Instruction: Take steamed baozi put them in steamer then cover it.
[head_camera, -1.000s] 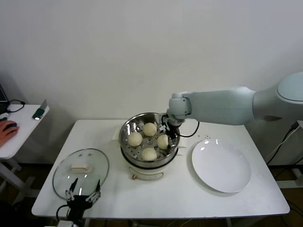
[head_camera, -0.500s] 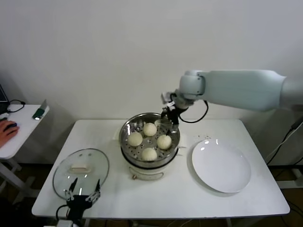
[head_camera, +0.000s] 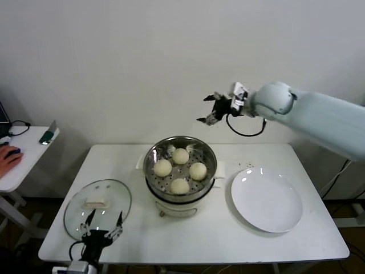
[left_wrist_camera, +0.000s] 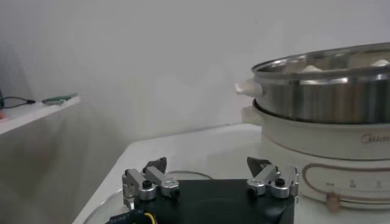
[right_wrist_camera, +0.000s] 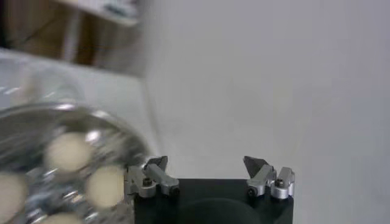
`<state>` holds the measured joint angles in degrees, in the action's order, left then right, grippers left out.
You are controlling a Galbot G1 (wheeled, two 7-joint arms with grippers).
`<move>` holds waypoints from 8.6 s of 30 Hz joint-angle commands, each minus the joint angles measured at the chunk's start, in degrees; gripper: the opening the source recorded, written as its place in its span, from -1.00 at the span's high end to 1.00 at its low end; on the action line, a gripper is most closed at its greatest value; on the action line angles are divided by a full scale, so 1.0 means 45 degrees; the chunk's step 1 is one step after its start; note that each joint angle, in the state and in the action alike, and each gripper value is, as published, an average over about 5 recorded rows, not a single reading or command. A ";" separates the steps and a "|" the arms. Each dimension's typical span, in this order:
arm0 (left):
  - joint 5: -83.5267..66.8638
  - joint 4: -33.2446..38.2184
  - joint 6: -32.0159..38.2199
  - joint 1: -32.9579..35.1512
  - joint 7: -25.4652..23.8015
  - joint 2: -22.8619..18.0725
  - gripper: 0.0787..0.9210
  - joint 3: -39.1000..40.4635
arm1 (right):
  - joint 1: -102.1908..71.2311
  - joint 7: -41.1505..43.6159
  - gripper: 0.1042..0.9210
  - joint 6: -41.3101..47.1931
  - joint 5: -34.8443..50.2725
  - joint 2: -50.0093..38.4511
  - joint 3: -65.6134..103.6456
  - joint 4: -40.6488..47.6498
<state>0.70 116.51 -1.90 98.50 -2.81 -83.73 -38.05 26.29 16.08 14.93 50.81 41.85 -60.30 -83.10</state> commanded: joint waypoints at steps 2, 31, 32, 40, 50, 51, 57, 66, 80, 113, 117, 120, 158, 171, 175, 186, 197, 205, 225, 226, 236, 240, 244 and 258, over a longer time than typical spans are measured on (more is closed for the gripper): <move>0.0067 -0.0009 0.0133 -0.0475 0.0165 0.0320 -0.77 -0.0004 | -1.2137 -0.4512 -0.76 -0.1538 -0.2532 -0.3438 1.1871 -0.2042; 0.9058 -0.0458 0.0811 -0.0417 0.3977 0.3644 -0.77 -0.0939 | -2.7583 -0.1539 -0.76 -0.9555 -0.7265 0.6192 2.2405 -0.3699; 1.0000 -0.0757 0.0907 -0.0434 0.4420 0.3748 -0.77 -0.0943 | -2.7663 -0.1586 -0.76 -0.9652 -0.7334 0.6325 2.2324 -0.3644; 1.5686 -0.4549 0.0520 -0.0723 0.7090 0.3868 -0.77 -0.0440 | -2.7765 -0.1856 -0.76 -1.0041 -0.7596 0.6925 2.1883 -0.3364; 1.6330 -0.6534 0.0276 -0.1808 0.6988 0.3447 -0.77 -0.0241 | -2.7730 -0.1999 -0.76 -1.0171 -0.7702 0.7130 2.1545 -0.3113; 1.6331 -0.6622 0.0268 -0.1890 0.6942 0.3392 -0.77 -0.0204 | -2.7724 -0.2002 -0.76 -1.0177 -0.7729 0.7165 2.1528 -0.3107; 1.6288 -0.6819 0.0237 -0.2344 0.6563 0.3053 -0.77 0.0034 | -2.7784 -0.2005 -0.76 -1.0216 -0.7828 0.7259 2.1537 -0.3172; 1.6282 -0.6812 0.0146 -0.3142 0.6057 0.2744 -0.77 0.0346 | -2.8136 -0.2018 -0.76 -1.0442 -0.7892 0.7185 2.1604 -0.3211; 1.6270 -0.7664 -0.0002 -0.4568 0.5719 0.2760 -0.77 0.0480 | -2.8479 -0.2031 -0.76 -1.0641 -0.7900 0.7213 2.1626 -0.3321; 1.6900 -0.9056 0.0213 -0.5267 0.5731 0.2891 0.33 0.0688 | -2.8381 -0.1902 -0.76 -1.0620 -0.8161 0.7291 2.1646 -0.3327; 1.6819 -0.8896 0.0203 -0.5205 0.5725 0.2966 0.62 0.0703 | -2.8376 -0.1888 -0.76 -1.0621 -0.8165 0.7263 2.1669 -0.3327; 1.6583 -0.8366 0.0159 -0.5048 0.5660 0.3069 0.78 0.0724 | -2.8356 -0.1877 -0.76 -1.0623 -0.8175 0.7253 2.1683 -0.3310; 1.5163 0.0756 -0.9535 -0.8868 -0.2407 0.4595 0.84 0.7064 | -2.8034 -0.1967 -0.76 -1.0290 -0.8951 0.7573 2.1734 -0.3553; 1.8152 -0.1630 -0.9577 -1.0714 -0.3650 0.1402 0.84 0.9914 | -2.7733 -0.1908 -0.76 -0.9444 -0.8895 0.7307 2.1943 -0.3614; 1.8747 -0.2202 -0.9577 -1.0902 -0.3764 0.0547 0.84 1.0333 | -2.7709 -0.1901 -0.76 -0.9478 -0.8883 0.7273 2.1989 -0.3544; 1.9625 -0.3258 -0.9530 -1.0743 -0.3617 -0.0900 0.84 1.0873 | -2.7794 -0.1906 -0.76 -0.9597 -0.8702 0.7076 2.2237 -0.3585; 2.0016 -0.3732 -0.9308 -1.0270 -0.3010 -0.0936 0.84 1.0542 | -2.7958 -0.1879 -0.76 -0.9629 -0.8562 0.7164 2.2265 -0.3845; 2.0003 -0.3869 -0.9148 -0.9980 -0.2758 -0.0505 0.84 1.0168 | -2.7969 -0.1877 -0.76 -0.9640 -0.8546 0.7142 2.2328 -0.3797; 2.0017 -0.4391 -0.8792 -1.0003 -0.2267 -0.0185 0.84 0.9902 | -2.7932 -0.1839 -0.76 -0.9854 -0.8555 0.7186 2.2304 -0.3601; 2.0014 -0.4413 -0.8779 -1.0005 -0.2212 -0.0190 0.84 0.9892 | -2.7930 -0.1836 -0.76 -0.9861 -0.8558 0.7186 2.2302 -0.3597; 1.9439 -0.3922 -0.8834 -0.9922 -0.2259 0.0055 0.82 0.9960 | -2.7879 -0.1754 -0.76 -0.9791 -0.8563 0.7181 2.2296 -0.3663; 1.8937 -0.3069 -0.8983 -0.9889 -0.2654 0.0383 0.60 1.0144 | -2.7852 -0.1665 -0.76 -0.9654 -0.8547 0.7163 2.2299 -0.3689; 1.8358 -0.1805 -0.9134 -0.9648 -0.2924 0.0747 0.33 1.0290 | -2.7798 -0.1615 -0.76 -0.9528 -0.8563 0.7154 2.2299 -0.3728; 1.0634 0.2249 -0.7498 -0.7108 -0.0153 0.2972 -0.62 0.8574 | -2.7459 -0.3256 -0.76 -0.8426 -0.8304 0.7160 2.1928 -0.4057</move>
<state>76.24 113.77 -42.22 58.21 -12.81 -77.97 7.12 -97.93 6.98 -25.93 12.58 74.06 39.02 -100.37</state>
